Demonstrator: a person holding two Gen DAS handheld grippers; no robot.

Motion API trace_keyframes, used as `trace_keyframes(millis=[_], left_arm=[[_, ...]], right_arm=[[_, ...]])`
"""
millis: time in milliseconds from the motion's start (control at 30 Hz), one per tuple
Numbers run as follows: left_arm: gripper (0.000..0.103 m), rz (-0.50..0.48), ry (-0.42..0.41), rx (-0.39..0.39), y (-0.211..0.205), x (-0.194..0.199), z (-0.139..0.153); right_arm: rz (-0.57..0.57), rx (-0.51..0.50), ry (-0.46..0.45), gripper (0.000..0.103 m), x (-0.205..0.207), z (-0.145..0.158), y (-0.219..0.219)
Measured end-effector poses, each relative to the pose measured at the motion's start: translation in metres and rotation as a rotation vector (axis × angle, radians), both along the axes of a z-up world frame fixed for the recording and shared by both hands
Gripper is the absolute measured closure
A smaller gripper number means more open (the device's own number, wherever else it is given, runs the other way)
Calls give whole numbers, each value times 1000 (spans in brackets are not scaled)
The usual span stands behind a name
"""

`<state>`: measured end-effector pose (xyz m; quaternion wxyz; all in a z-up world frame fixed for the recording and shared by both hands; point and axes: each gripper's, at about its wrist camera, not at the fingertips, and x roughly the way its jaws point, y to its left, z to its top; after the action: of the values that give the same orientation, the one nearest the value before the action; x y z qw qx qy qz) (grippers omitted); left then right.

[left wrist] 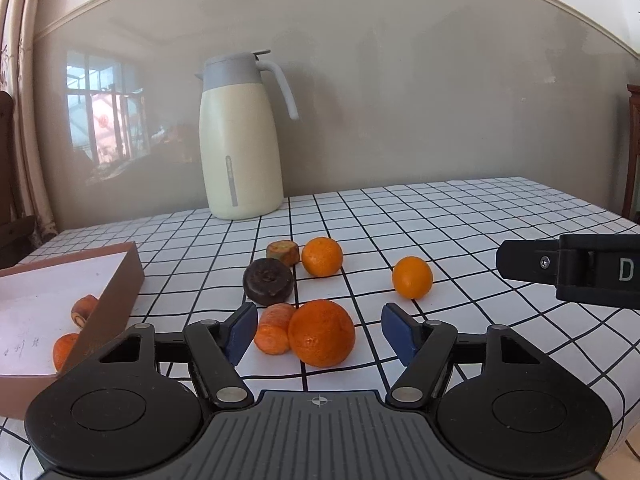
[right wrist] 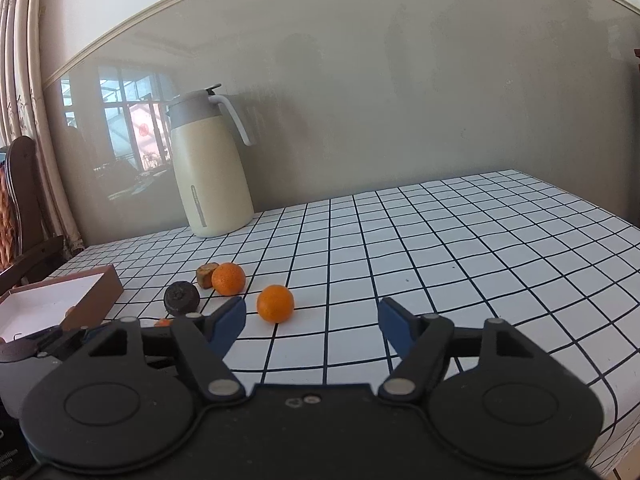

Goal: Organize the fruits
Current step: 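Grasp a small orange with the right tool while the left tool grasps a large orange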

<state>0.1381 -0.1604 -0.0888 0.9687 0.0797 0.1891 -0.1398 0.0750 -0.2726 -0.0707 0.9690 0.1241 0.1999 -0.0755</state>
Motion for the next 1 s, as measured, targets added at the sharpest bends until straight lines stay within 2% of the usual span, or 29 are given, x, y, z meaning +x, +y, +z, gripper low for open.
trace_keyframes(millis=[67, 233, 500, 1000], left_arm=[[41, -2, 13, 1, -3, 2, -1], [42, 6, 26, -2, -8, 10, -3], [42, -8, 7, 27, -20, 10, -3], [44, -15, 8, 45, -23, 7, -4]], right_arm=[[17, 1, 16, 52, 8, 1, -3], [60, 8, 41, 54, 27, 7, -7], [137, -21, 129, 65, 67, -3, -2], [162, -6, 153, 66, 88, -9, -1]])
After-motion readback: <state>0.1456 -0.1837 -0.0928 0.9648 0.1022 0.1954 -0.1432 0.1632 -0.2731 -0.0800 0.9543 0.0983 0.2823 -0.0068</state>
